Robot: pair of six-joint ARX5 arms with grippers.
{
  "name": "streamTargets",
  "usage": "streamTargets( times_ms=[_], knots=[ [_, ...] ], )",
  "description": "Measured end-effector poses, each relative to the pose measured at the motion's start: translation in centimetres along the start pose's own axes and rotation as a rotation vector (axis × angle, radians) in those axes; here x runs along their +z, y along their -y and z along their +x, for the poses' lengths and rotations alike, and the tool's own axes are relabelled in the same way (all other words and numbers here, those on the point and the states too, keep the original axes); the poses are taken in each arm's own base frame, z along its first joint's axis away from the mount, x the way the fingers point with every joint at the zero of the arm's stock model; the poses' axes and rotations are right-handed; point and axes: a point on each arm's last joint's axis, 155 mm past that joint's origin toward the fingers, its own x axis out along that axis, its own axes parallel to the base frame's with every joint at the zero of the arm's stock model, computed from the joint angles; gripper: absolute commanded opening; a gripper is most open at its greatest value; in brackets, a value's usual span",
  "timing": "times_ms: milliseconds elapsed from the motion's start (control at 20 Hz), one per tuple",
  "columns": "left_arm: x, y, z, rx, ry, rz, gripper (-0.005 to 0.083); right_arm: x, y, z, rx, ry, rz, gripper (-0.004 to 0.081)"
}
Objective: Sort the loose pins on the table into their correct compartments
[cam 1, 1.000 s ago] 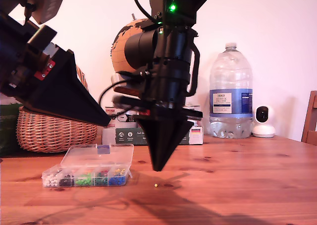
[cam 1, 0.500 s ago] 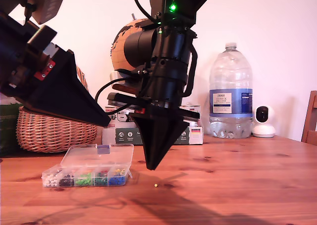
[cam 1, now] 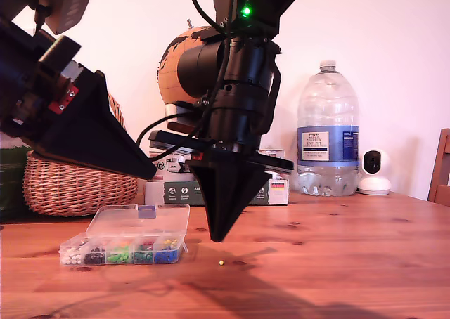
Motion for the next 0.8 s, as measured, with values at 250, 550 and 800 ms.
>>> streamTargets(
  times_ms=[250,550,800],
  knots=[
    [0.0,0.0,0.0,0.000,0.000,0.000,-0.0023,0.3,1.6,-0.2,-0.025,0.009,0.038,0.0075],
    [0.0,0.0,0.0,0.000,0.000,0.000,-0.0023,1.2,2.5,-0.4,-0.026,0.041,0.086,0.0076],
    [0.0,0.0,0.0,0.000,0.000,0.000,-0.0023,1.0,1.8,-0.2,-0.042,0.040,0.098,0.0076]
  ],
)
